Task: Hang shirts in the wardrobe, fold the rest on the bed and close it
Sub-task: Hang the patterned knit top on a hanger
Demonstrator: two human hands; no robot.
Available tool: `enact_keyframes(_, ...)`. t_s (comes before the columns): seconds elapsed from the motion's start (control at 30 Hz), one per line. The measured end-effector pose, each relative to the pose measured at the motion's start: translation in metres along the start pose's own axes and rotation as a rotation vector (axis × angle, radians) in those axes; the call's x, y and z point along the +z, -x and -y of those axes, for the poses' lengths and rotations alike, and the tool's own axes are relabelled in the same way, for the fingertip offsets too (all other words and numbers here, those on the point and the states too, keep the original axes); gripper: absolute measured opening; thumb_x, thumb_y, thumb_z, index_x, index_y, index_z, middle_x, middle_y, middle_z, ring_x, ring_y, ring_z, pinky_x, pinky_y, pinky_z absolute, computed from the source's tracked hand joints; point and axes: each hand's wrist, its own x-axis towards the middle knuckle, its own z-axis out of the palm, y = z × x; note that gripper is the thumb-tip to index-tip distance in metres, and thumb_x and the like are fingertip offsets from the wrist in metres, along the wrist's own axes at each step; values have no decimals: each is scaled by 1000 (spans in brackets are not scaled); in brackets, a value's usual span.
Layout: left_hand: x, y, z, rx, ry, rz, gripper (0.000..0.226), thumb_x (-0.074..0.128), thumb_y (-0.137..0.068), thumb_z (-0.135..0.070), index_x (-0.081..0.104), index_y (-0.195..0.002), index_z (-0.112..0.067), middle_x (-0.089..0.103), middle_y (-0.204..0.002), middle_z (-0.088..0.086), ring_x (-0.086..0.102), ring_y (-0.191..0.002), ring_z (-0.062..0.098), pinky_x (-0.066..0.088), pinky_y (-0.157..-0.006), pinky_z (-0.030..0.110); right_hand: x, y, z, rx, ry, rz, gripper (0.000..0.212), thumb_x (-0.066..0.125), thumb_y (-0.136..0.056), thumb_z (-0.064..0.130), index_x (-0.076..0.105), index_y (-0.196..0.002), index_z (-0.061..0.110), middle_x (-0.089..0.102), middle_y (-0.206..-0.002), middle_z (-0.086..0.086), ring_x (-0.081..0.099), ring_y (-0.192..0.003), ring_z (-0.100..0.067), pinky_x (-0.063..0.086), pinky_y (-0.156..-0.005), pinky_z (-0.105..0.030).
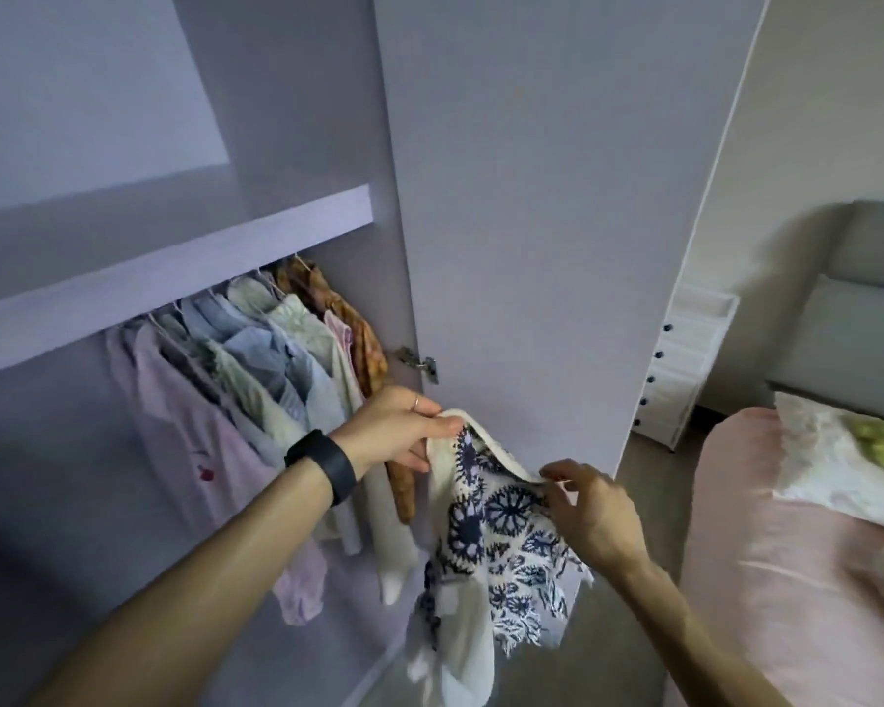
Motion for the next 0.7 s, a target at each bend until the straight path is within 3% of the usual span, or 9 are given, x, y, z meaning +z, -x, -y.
enact_keyframes(0.13,-10,3,-1,-47,178,-165,33,74,-89,-17,66,-118,-2,71,-92,7,71,-77,24,60,-61,30,28,7,50,-154,-397,-61,8,60,-96,42,65,-97,36,69,-95,17,67,-85,-8,54,-71,-26)
enact_keyframes(0.2,-9,2,-4,-50,276,-230,38,72,-91,-13,61,-126,-4,69,-95,7,71,-77,25,61,-60,29,40,7,67,-218,-468,-74,16,59,-93,52,63,-94,37,68,-91,18,67,-80,-7,52,-63,-22)
enact_keyframes(0.37,-9,-3,-20,-61,470,-371,19,64,-95,-4,56,-112,-8,63,-111,17,68,-78,30,62,-61,32,62,-18,89,-324,-338,-77,25,69,-87,52,62,-101,33,63,-95,20,62,-77,-2,53,-65,-25)
enact_keyframes(0.53,-16,-4,-39,-53,649,-450,14,57,-98,1,64,-108,-6,64,-114,16,69,-86,28,60,-58,30,64,-59,111,-277,-244,-121,48,60,-82,73,60,-101,29,59,-98,15,60,-76,-11,54,-61,-34)
enact_keyframes(0.6,-20,-6,-47,-57,675,-519,13,57,-98,-1,66,-107,-7,65,-115,17,69,-90,29,61,-60,29,62,-78,118,-272,-231,-89,41,59,-87,65,60,-98,25,62,-93,8,61,-74,-17,52,-60,-34)
enact_keyframes(0.7,-32,-4,-49,-22,671,-677,13,56,-100,-4,67,-106,-8,67,-111,12,70,-92,25,61,-64,27,61,-92,121,-330,-201,-32,18,62,-91,36,62,-102,23,63,-83,4,59,-66,-21,45,-56,-28)
